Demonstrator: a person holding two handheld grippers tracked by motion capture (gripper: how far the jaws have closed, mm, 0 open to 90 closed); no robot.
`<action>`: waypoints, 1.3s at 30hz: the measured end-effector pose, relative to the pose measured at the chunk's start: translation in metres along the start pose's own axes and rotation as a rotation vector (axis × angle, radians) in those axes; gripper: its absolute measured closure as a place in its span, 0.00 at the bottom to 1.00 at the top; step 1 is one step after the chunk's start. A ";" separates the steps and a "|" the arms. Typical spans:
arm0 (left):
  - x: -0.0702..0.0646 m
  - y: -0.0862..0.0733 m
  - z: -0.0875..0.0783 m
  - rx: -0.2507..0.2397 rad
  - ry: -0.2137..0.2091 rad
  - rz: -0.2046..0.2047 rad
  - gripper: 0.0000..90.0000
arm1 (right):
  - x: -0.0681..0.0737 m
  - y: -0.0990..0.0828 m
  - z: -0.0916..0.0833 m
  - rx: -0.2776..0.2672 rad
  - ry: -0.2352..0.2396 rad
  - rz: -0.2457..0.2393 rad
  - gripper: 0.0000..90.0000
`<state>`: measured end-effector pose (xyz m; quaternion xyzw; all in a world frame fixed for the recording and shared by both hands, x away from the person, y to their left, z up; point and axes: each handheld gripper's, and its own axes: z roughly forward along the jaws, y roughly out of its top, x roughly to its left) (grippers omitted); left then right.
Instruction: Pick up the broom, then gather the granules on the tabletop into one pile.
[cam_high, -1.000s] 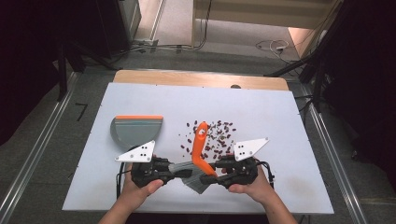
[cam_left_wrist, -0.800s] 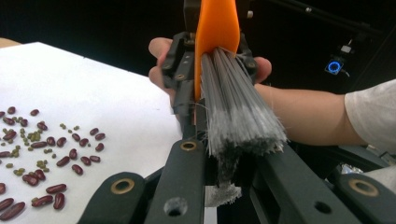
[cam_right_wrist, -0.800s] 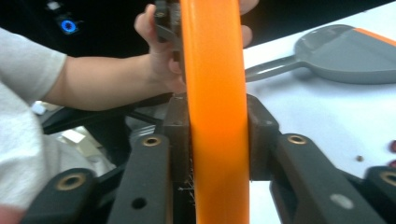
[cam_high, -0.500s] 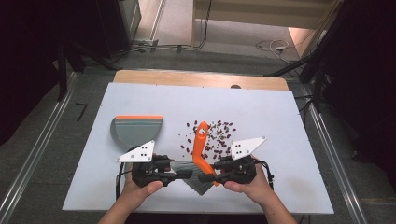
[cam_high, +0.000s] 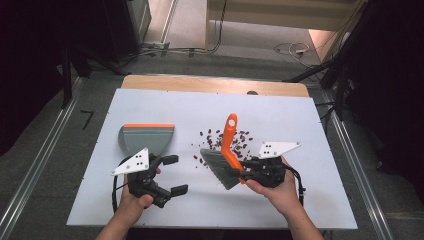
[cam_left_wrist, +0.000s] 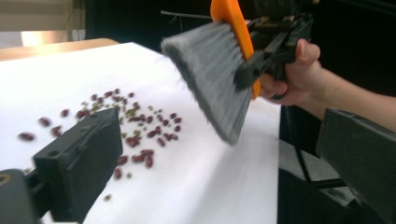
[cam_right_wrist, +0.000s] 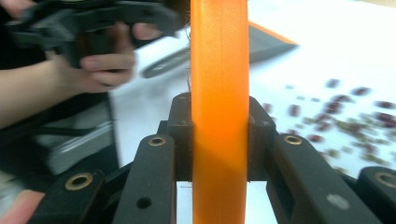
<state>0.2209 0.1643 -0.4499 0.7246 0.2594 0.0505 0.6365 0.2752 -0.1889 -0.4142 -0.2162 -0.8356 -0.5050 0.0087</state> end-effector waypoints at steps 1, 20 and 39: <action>0.001 -0.001 -0.002 -0.001 0.011 0.001 0.00 | 0.000 0.000 -0.001 0.003 -0.026 0.004 0.76; 0.012 -0.015 -0.046 -0.005 0.207 0.005 0.00 | -0.016 0.002 -0.022 0.042 -0.330 0.020 0.76; 0.011 -0.021 -0.043 0.003 0.277 0.018 0.00 | -0.099 0.039 -0.015 0.298 -0.599 0.034 0.76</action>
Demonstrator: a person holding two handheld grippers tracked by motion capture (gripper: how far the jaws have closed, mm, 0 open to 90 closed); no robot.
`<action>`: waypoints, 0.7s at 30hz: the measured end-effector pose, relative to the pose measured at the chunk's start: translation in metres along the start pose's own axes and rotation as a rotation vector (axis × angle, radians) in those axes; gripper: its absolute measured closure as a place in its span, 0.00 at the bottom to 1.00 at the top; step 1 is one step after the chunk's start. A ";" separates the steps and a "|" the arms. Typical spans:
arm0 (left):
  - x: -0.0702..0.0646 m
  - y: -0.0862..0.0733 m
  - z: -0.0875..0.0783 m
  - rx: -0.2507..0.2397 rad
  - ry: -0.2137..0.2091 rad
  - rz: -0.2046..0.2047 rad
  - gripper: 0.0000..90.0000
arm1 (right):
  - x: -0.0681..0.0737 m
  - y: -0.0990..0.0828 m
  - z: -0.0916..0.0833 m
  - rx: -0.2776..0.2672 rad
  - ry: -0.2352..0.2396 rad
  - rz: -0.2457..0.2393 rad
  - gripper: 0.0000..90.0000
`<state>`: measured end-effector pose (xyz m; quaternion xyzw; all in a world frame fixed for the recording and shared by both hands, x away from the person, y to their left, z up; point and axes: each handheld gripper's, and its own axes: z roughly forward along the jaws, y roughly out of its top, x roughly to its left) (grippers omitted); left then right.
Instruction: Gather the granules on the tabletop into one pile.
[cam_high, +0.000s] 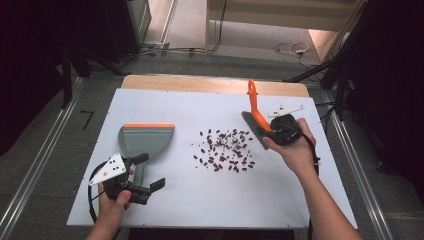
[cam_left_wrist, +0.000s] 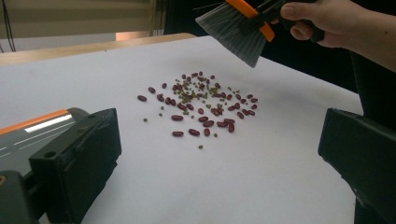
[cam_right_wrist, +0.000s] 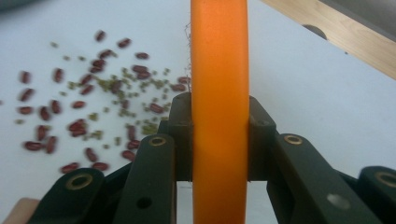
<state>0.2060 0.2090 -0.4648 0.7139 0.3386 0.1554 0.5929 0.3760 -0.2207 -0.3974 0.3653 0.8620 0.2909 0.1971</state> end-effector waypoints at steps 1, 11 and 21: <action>0.000 0.000 0.000 0.003 0.001 0.000 0.00 | -0.002 0.002 0.004 0.022 -0.018 -0.009 0.76; 0.001 -0.001 0.001 0.004 -0.003 -0.012 0.00 | 0.002 0.027 0.050 0.225 -0.217 -0.111 0.76; 0.003 -0.002 0.000 0.003 -0.006 -0.016 0.00 | 0.024 0.029 0.085 0.314 -0.223 -0.190 0.76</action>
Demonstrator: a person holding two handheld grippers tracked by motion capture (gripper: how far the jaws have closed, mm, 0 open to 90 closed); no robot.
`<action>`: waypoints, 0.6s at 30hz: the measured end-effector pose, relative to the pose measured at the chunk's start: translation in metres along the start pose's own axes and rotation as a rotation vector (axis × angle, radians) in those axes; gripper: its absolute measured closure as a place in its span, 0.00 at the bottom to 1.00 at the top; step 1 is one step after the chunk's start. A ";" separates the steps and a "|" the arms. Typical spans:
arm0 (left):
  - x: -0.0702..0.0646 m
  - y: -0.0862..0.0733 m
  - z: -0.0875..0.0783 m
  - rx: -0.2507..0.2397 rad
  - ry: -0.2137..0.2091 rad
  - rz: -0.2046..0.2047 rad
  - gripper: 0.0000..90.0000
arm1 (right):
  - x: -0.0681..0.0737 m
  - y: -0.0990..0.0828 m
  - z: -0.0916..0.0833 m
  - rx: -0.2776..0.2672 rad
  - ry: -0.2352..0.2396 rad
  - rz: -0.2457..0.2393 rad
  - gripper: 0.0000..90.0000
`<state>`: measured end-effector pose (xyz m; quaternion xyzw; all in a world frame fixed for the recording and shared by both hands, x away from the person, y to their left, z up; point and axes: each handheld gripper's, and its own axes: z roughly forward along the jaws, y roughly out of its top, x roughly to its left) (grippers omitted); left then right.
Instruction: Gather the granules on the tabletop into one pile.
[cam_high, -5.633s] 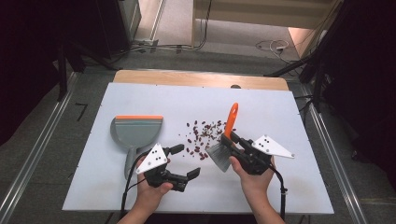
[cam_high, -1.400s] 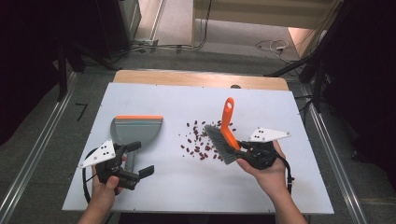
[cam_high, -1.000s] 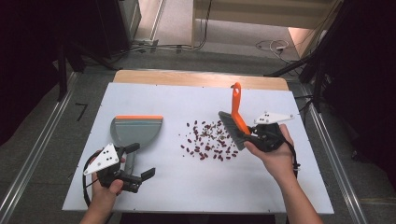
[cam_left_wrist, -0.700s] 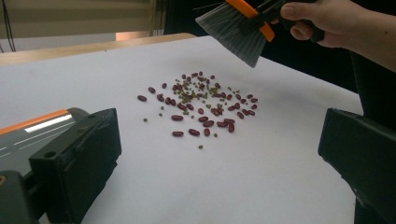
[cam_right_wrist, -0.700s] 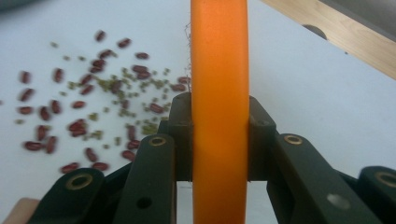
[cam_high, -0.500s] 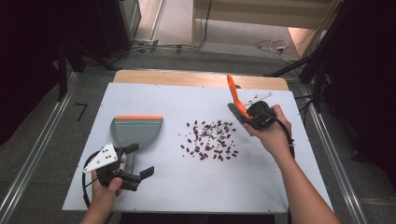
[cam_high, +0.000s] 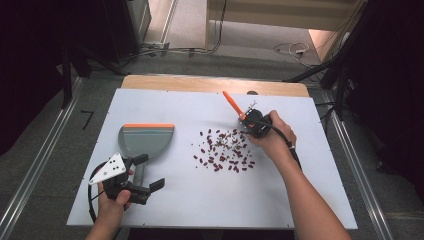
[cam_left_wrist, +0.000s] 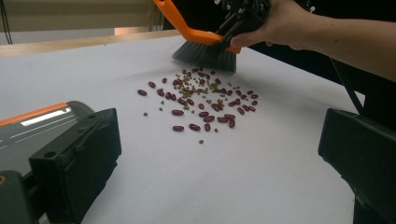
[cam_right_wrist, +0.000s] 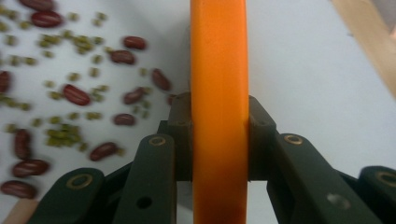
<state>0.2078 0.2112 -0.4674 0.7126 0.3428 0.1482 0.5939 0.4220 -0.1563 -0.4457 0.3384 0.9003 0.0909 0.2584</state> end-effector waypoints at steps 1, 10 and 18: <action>0.000 0.000 0.000 0.001 0.001 0.000 0.00 | 0.004 0.001 0.000 0.009 -0.002 -0.010 0.76; -0.003 0.000 0.005 0.014 -0.004 0.005 0.00 | 0.022 0.000 -0.003 0.020 0.023 -0.095 0.76; -0.002 0.000 0.005 0.016 -0.011 0.000 0.00 | 0.033 -0.005 -0.014 0.010 0.098 -0.134 0.76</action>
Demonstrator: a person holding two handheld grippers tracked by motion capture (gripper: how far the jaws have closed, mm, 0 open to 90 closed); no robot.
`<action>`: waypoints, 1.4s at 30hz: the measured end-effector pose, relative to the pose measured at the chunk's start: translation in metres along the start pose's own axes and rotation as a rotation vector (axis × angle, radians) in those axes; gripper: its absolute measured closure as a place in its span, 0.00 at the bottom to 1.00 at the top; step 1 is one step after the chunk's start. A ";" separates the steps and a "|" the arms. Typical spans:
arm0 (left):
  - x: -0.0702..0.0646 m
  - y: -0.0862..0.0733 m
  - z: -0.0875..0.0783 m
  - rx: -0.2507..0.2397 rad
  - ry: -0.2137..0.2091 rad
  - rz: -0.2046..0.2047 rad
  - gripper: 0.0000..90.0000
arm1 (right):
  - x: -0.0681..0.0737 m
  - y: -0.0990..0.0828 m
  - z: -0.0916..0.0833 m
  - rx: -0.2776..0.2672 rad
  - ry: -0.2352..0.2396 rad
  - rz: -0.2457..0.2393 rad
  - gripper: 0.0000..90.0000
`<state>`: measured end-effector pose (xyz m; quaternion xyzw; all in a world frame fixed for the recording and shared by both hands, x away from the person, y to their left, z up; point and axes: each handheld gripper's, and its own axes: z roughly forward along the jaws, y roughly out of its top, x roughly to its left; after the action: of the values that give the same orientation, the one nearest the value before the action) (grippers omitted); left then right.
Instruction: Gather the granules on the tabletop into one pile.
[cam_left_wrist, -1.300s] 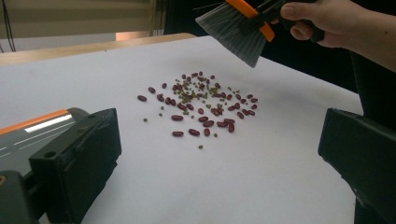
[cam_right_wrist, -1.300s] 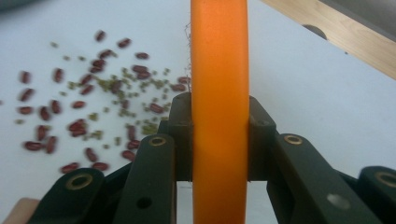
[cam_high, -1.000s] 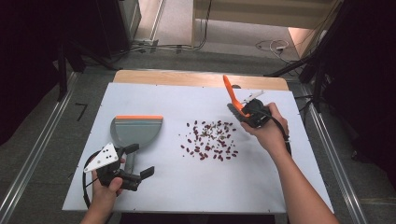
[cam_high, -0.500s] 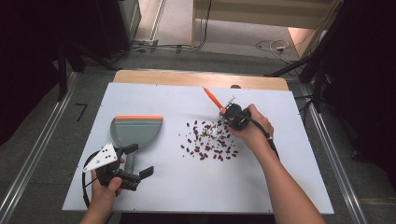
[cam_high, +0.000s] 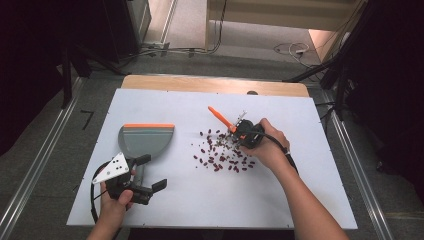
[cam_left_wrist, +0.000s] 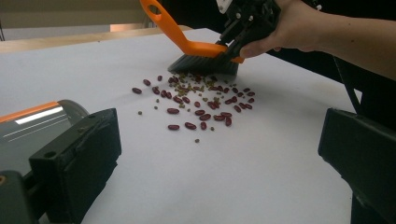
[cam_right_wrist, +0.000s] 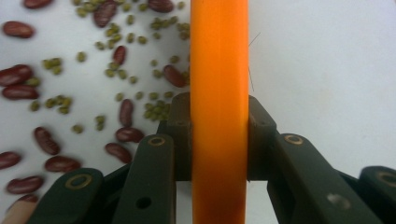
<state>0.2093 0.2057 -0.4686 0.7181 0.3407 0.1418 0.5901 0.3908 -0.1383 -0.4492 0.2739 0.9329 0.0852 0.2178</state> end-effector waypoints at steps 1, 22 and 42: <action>0.000 0.000 0.000 0.000 0.000 -0.001 0.00 | 0.002 0.000 -0.001 -0.004 0.003 -0.008 0.76; 0.000 0.000 0.000 -0.001 0.000 0.001 0.00 | -0.009 0.014 -0.022 -0.103 0.018 -0.048 0.76; 0.003 -0.001 -0.002 0.006 -0.001 -0.001 0.00 | 0.025 0.070 0.016 -0.155 0.016 -0.433 0.76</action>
<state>0.2097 0.2089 -0.4700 0.7198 0.3410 0.1401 0.5882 0.4131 -0.0654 -0.4531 0.0491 0.9623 0.1101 0.2439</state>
